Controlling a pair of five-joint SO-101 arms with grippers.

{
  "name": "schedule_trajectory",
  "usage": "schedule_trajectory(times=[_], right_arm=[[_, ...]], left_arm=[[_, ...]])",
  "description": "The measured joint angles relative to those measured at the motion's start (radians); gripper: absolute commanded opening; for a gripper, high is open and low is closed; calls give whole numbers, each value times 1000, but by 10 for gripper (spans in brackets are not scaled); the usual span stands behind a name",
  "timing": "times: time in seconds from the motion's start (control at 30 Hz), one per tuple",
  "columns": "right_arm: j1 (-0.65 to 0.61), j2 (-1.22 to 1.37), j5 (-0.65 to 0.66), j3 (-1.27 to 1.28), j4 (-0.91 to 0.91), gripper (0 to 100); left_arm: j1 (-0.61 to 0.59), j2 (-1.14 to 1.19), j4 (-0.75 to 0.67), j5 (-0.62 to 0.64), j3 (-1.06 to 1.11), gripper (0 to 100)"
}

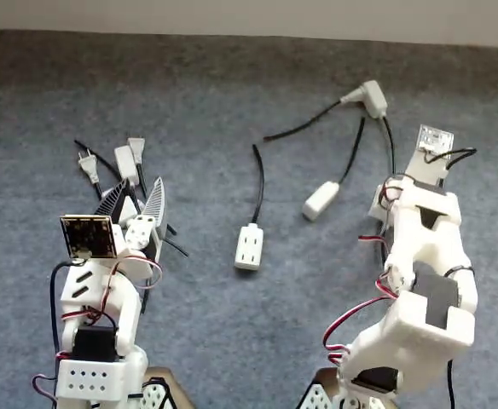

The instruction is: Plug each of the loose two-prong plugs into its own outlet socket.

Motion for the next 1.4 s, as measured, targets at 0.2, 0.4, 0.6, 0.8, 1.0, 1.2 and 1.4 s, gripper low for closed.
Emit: schedule_trajectory(times=[0.2,0.4,0.6,0.8,1.0,1.2,1.4], right_arm=[[-3,-130,0,-163,143,59],[-80,-256,68,-279,330,59],[-288,-387,163,-333,589,60],[-505,-565,256,-365,790,60],[-718,-710,420,-365,957,60],[-756,-769,615,-338,985,60],[-816,-772,763,-203,985,60]], left_arm=[[0,0,0,0,0,188],[0,0,0,0,0,188],[0,0,0,25,0,189],[0,0,0,127,0,192],[0,0,0,138,0,192],[89,0,0,138,0,192],[218,0,-75,138,0,189]])
